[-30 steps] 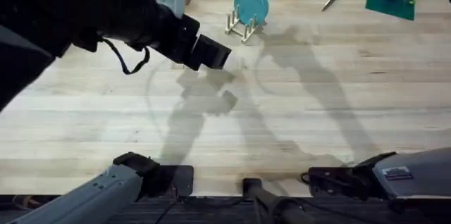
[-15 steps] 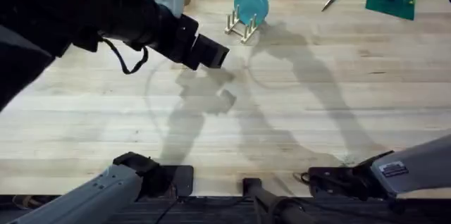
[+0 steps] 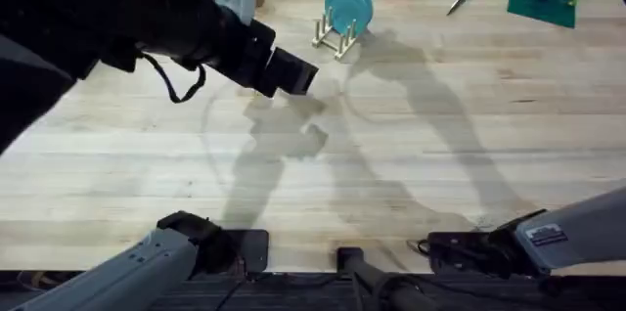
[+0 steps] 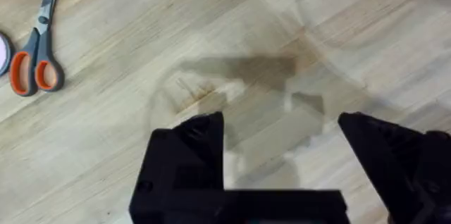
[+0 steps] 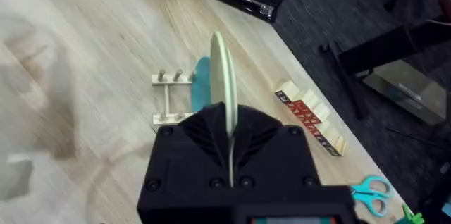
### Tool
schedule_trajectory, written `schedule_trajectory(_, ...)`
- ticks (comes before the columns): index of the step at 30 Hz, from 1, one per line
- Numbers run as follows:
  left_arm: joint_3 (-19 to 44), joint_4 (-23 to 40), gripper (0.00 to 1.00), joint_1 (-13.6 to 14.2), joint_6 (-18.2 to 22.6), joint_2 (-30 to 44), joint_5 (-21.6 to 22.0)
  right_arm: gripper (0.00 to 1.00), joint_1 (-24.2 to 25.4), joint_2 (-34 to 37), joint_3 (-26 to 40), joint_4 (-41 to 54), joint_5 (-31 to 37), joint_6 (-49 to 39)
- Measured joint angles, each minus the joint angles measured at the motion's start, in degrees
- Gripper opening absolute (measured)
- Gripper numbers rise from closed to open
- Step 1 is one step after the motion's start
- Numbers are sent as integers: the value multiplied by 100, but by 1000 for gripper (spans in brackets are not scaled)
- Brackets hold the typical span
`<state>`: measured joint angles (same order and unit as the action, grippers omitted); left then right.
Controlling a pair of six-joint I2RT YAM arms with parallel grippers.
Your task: Pick up the plates from the table one by one and place each into a slot on the dish rack.
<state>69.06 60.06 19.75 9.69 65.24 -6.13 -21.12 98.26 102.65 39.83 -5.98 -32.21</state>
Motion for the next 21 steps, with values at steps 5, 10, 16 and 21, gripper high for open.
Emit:
schedule_trajectory(5, 0, 0, 994, 0, 0, -1, 0, 29, 0, 0, 0, 4, -124, 26)
schedule_trajectory(10, 0, 1, 994, 0, 0, -1, 0, 29, 0, 51, 11, 7, -254, 46)
schedule_trajectory(16, 0, 0, 994, 0, -2, -1, 0, 29, 0, 397, 33, -27, -327, 46)
schedule_trajectory(21, 0, -1, 995, 0, -2, -1, 0, 29, 0, 704, 33, -109, -328, 46)
